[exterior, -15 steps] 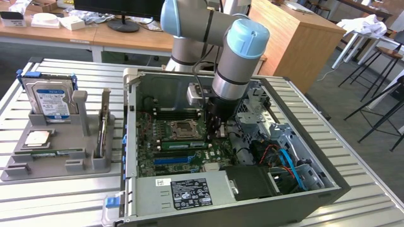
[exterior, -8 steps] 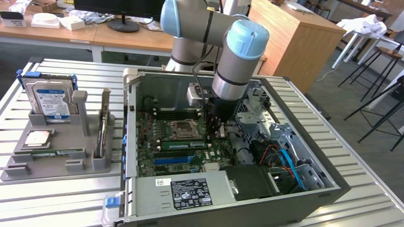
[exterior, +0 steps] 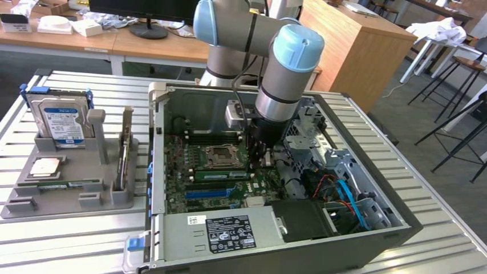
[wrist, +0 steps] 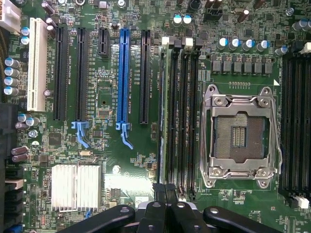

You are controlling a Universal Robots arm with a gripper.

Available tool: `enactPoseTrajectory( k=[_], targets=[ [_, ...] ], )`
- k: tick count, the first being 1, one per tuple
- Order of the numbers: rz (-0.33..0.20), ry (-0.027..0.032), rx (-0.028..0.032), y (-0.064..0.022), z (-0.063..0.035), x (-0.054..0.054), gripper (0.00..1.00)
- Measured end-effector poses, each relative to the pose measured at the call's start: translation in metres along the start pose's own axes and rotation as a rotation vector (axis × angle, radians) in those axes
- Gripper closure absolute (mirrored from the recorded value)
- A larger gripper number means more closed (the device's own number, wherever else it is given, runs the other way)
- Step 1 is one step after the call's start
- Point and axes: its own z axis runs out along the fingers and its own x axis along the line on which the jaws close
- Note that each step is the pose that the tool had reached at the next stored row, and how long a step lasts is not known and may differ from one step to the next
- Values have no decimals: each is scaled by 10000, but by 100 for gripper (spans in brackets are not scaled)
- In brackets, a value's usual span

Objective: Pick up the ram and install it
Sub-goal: 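Press down the ram until it locks into place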

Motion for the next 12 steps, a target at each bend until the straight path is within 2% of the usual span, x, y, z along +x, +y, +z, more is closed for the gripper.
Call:
enactPoseTrajectory(
  k=[12],
  targets=[
    [0,-2,1,0,8,0,90]
  ],
)
